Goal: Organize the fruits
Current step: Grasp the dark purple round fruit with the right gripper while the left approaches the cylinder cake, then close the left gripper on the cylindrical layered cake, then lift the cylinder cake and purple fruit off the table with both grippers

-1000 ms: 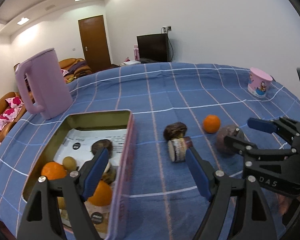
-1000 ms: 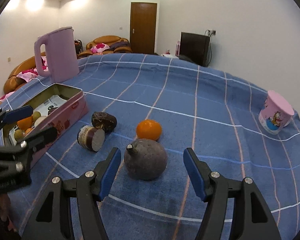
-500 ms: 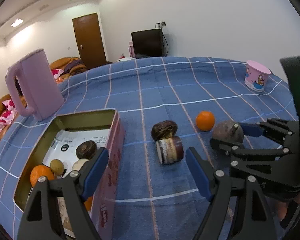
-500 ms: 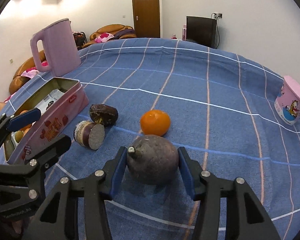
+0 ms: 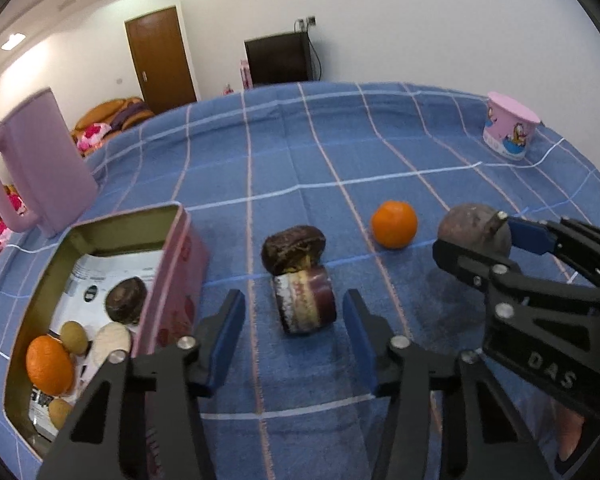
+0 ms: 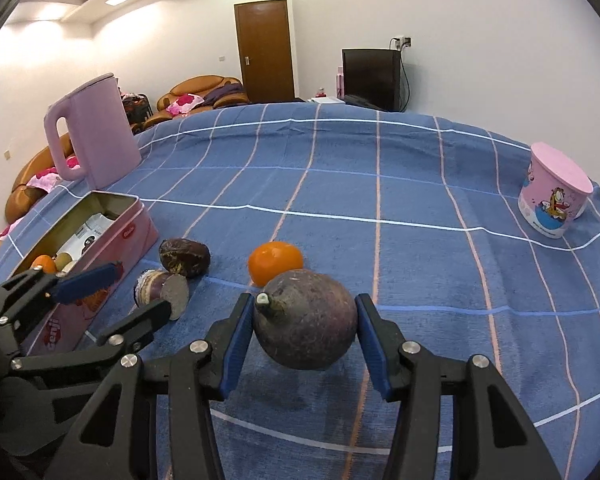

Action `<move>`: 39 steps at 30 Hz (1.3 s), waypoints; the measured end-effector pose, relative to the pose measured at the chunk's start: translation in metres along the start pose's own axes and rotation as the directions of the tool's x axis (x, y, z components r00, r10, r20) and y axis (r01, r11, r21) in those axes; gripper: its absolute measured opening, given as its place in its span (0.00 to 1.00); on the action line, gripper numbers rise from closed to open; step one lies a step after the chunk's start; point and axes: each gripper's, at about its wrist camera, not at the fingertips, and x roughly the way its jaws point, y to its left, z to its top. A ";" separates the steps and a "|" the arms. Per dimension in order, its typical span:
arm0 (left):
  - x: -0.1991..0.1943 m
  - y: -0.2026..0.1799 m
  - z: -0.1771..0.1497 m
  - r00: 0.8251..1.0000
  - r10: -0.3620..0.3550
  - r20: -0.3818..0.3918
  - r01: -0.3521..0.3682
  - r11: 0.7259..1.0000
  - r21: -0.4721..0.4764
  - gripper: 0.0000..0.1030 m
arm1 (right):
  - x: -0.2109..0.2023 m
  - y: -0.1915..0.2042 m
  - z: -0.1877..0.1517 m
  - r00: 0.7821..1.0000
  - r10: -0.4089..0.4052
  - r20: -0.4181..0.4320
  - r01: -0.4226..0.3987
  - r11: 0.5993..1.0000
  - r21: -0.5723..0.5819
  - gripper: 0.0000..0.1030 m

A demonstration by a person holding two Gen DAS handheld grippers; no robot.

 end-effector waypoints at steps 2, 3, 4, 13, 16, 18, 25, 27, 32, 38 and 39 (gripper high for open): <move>0.005 -0.001 0.001 1.000 -0.007 -0.021 0.007 1.000 -0.002 0.43 | 0.001 0.000 0.000 1.000 0.002 -0.003 -0.002 1.000 0.000 0.51; 0.008 0.000 0.001 0.999 -0.021 -0.032 0.020 1.000 -0.009 0.37 | 0.002 0.001 0.001 1.000 0.004 -0.007 -0.004 1.000 0.001 0.51; 0.009 0.000 0.001 0.999 -0.031 -0.039 0.031 0.999 -0.011 0.33 | 0.002 0.000 0.001 1.000 0.009 -0.009 -0.009 1.000 0.003 0.51; 0.003 0.000 -0.001 0.999 -0.034 -0.007 0.034 0.999 -0.016 0.32 | -0.005 0.000 0.000 0.999 0.030 0.027 -0.030 1.000 -0.004 0.51; -0.001 0.000 -0.001 0.999 -0.030 0.016 0.030 0.999 -0.018 0.32 | -0.009 0.003 -0.001 0.998 0.031 0.047 -0.030 0.999 -0.021 0.51; -0.004 0.001 -0.001 0.999 -0.026 0.031 0.027 0.999 -0.018 0.32 | -0.012 0.004 -0.001 0.998 0.037 0.059 -0.036 0.999 -0.027 0.51; -0.011 0.003 0.000 0.997 -0.014 0.072 0.016 1.000 -0.024 0.32 | -0.019 0.008 -0.001 0.994 0.041 0.097 -0.036 0.998 -0.045 0.51; -0.013 0.003 -0.001 0.997 -0.011 0.082 0.013 1.000 -0.027 0.32 | -0.021 0.009 -0.002 0.994 0.038 0.107 -0.033 0.998 -0.051 0.51; -0.017 0.005 -0.002 0.994 -0.001 0.107 0.005 0.999 -0.034 0.32 | -0.024 0.011 -0.002 0.991 0.039 0.130 -0.031 0.998 -0.062 0.51; -0.023 0.006 -0.003 0.991 0.008 0.134 -0.002 0.999 -0.041 0.32 | -0.028 0.010 -0.003 0.988 0.041 0.151 -0.033 0.998 -0.061 0.51; -0.024 0.006 -0.003 0.990 0.010 0.139 -0.004 0.999 -0.042 0.32 | -0.029 0.010 -0.003 0.987 0.042 0.155 -0.032 0.998 -0.061 0.51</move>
